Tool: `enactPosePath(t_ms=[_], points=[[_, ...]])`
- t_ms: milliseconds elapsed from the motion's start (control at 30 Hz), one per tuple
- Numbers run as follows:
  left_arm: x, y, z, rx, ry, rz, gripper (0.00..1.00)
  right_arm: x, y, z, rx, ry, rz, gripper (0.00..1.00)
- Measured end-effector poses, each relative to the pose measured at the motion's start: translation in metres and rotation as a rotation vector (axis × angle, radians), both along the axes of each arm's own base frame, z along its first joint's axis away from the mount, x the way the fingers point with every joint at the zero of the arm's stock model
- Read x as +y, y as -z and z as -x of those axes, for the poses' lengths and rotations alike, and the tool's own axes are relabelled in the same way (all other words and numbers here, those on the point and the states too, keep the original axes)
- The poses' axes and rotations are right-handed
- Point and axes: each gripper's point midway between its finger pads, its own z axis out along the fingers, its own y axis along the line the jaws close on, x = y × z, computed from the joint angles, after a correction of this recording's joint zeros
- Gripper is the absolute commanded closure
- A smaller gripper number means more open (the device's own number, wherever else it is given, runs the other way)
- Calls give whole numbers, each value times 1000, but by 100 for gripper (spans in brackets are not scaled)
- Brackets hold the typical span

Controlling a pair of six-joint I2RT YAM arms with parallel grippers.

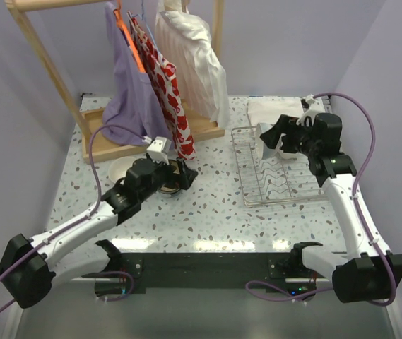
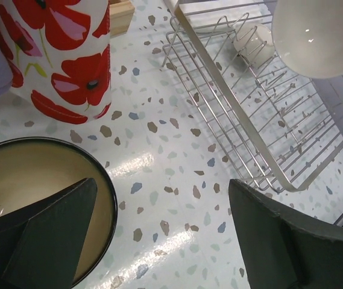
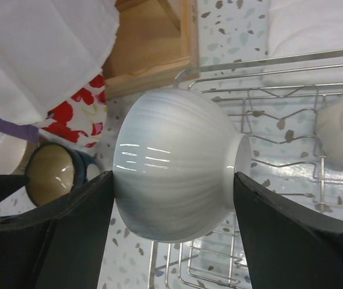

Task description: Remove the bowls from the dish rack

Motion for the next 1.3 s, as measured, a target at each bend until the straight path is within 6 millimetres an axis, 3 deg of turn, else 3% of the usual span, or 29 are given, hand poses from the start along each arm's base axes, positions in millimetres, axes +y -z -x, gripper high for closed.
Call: enactPosePath(t_ms=[333,533,833,1133,1300], points=[[-27,2,-16,28,17,68,4,39,5,16,23,-132,-153,100],[-49,-2,-27,39,47,120,4,51,7,22,35,-170,-216,100],[-82,-9,-41,79,87,235,7,63,-8,31,6,-217,-301,100],[-108,-9,-49,122,116,323,21,74,-10,40,15,-258,-369,100],[-118,-8,-51,140,135,361,40,77,-12,44,19,-275,-400,100]])
